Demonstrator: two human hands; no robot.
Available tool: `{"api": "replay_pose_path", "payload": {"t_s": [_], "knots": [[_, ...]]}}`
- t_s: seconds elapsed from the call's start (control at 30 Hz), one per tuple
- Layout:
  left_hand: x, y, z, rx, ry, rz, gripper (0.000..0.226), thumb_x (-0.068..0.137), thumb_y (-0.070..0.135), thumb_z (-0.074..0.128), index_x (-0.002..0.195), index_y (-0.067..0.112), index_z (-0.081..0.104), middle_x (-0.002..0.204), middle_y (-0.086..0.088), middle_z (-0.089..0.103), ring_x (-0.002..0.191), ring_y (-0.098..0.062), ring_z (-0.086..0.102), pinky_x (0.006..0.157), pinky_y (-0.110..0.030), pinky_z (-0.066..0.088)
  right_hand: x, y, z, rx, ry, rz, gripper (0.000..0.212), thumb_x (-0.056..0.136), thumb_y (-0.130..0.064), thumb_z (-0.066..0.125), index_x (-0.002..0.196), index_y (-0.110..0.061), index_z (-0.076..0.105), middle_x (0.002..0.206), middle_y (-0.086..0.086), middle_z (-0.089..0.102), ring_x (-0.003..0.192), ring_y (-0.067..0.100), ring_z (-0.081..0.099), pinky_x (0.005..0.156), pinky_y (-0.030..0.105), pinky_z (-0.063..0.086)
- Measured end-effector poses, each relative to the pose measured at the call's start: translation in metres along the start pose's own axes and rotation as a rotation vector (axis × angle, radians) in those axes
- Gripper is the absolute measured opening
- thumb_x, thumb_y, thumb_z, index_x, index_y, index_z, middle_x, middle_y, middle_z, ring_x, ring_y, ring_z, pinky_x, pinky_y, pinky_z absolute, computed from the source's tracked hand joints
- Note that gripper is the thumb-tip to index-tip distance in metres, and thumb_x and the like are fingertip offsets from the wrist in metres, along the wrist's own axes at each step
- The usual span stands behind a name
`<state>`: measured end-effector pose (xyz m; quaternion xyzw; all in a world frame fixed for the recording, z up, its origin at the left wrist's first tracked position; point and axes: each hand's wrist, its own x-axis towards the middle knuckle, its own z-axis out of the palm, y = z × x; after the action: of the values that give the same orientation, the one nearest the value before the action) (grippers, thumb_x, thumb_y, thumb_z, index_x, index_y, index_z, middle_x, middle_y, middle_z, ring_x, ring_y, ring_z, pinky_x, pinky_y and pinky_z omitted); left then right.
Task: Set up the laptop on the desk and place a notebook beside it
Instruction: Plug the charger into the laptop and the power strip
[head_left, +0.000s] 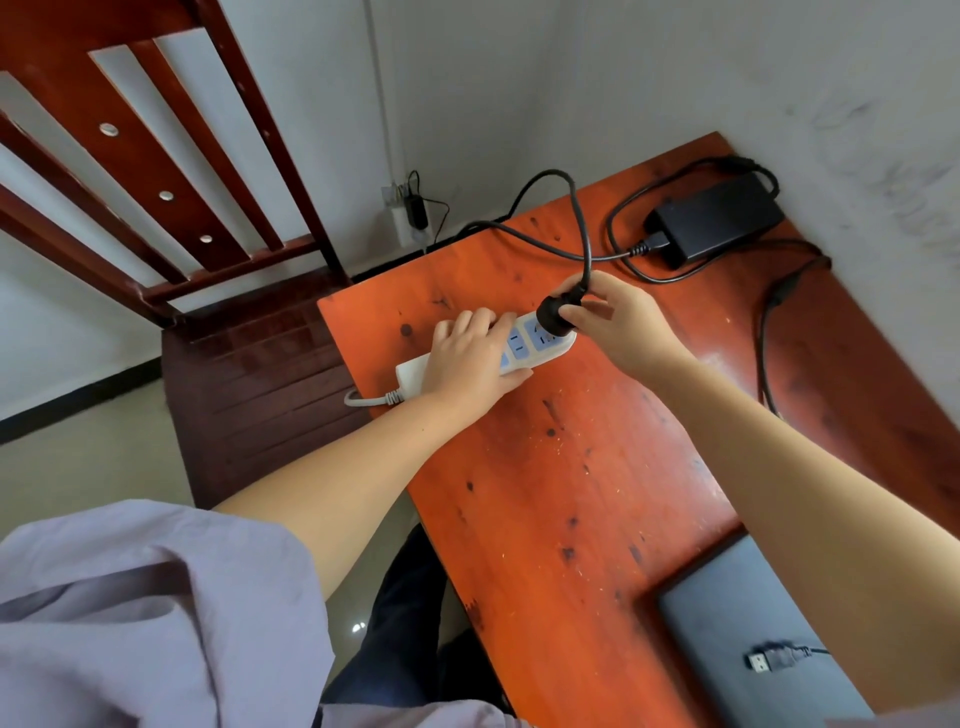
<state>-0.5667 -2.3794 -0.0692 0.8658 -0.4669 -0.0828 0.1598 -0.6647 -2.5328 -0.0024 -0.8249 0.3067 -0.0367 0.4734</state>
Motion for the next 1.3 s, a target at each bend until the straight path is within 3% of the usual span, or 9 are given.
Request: {"api": "replay_pose_path", "payload": {"t_s": [0.1, 0.27, 0.43, 0.53, 0.8, 1.0, 1.17, 1.3], "knots": [[0.0, 0.0, -0.002, -0.001, -0.005, -0.002, 0.064, 0.079, 0.051, 0.06, 0.131, 0.018, 0.045, 0.115, -0.006, 0.056, 0.108, -0.025, 0.049, 0.093, -0.038, 0.035, -0.004, -0.002, 0.002, -0.031, -0.005, -0.016, 0.02, 0.087, -0.011, 0.059, 0.096, -0.029, 0.06, 0.094, -0.019, 0.062, 0.09, -0.007, 0.058, 0.075, 0.009, 0.043], [0.0, 0.001, -0.003, -0.012, -0.022, -0.003, 0.064, 0.079, 0.051, 0.06, 0.132, 0.018, 0.044, 0.115, -0.006, 0.055, 0.109, -0.025, 0.049, 0.093, -0.038, 0.035, -0.007, 0.002, 0.003, 0.005, 0.051, 0.0, 0.018, 0.088, -0.01, 0.058, 0.1, -0.023, 0.061, 0.102, -0.007, 0.064, 0.094, 0.008, 0.062, 0.082, 0.024, 0.05], [0.0, 0.0, -0.003, -0.02, -0.021, -0.003, 0.064, 0.079, 0.051, 0.06, 0.132, 0.018, 0.044, 0.115, -0.006, 0.055, 0.109, -0.026, 0.048, 0.093, -0.038, 0.034, -0.004, 0.001, 0.003, -0.03, 0.056, 0.004, 0.017, 0.088, -0.011, 0.057, 0.1, -0.023, 0.06, 0.104, -0.008, 0.062, 0.094, 0.003, 0.06, 0.077, 0.016, 0.047], [0.0, 0.001, -0.004, -0.006, -0.026, -0.002, 0.064, 0.079, 0.051, 0.059, 0.132, 0.018, 0.044, 0.115, -0.007, 0.055, 0.109, -0.027, 0.048, 0.093, -0.038, 0.034, -0.002, -0.005, 0.004, -0.111, 0.038, -0.025, 0.017, 0.087, -0.012, 0.058, 0.098, -0.024, 0.06, 0.099, -0.01, 0.062, 0.087, -0.008, 0.056, 0.072, 0.008, 0.04], [0.0, 0.002, -0.005, 0.004, -0.042, 0.002, 0.066, 0.081, 0.052, 0.057, 0.135, 0.017, 0.041, 0.12, -0.007, 0.053, 0.113, -0.027, 0.046, 0.097, -0.039, 0.033, -0.005, -0.006, 0.012, -0.344, 0.044, -0.168, 0.018, 0.086, -0.013, 0.06, 0.104, -0.014, 0.062, 0.104, 0.002, 0.066, 0.098, 0.02, 0.059, 0.089, 0.032, 0.048], [0.0, 0.002, -0.004, -0.002, -0.03, 0.003, 0.062, 0.08, 0.051, 0.058, 0.131, 0.018, 0.044, 0.118, -0.006, 0.054, 0.112, -0.026, 0.047, 0.095, -0.038, 0.033, -0.006, -0.003, 0.015, -0.272, 0.111, -0.153, 0.018, 0.086, -0.013, 0.061, 0.104, -0.013, 0.063, 0.104, 0.002, 0.067, 0.09, 0.008, 0.053, 0.083, 0.017, 0.038], [0.0, 0.002, -0.004, -0.006, -0.03, 0.003, 0.063, 0.08, 0.05, 0.059, 0.132, 0.018, 0.043, 0.119, -0.006, 0.054, 0.114, -0.026, 0.047, 0.097, -0.039, 0.032, -0.009, -0.004, 0.015, -0.43, 0.052, -0.238, 0.016, 0.086, -0.012, 0.06, 0.101, -0.007, 0.063, 0.098, 0.008, 0.065, 0.094, 0.023, 0.054, 0.081, 0.025, 0.039], [0.001, 0.001, -0.004, -0.009, -0.021, 0.004, 0.063, 0.08, 0.05, 0.059, 0.132, 0.017, 0.044, 0.119, -0.007, 0.054, 0.114, -0.027, 0.047, 0.096, -0.039, 0.032, -0.006, 0.0, 0.016, -0.446, 0.028, -0.249, 0.018, 0.087, -0.013, 0.059, 0.102, -0.006, 0.062, 0.095, 0.007, 0.062, 0.095, 0.026, 0.053, 0.079, 0.025, 0.036]]}}
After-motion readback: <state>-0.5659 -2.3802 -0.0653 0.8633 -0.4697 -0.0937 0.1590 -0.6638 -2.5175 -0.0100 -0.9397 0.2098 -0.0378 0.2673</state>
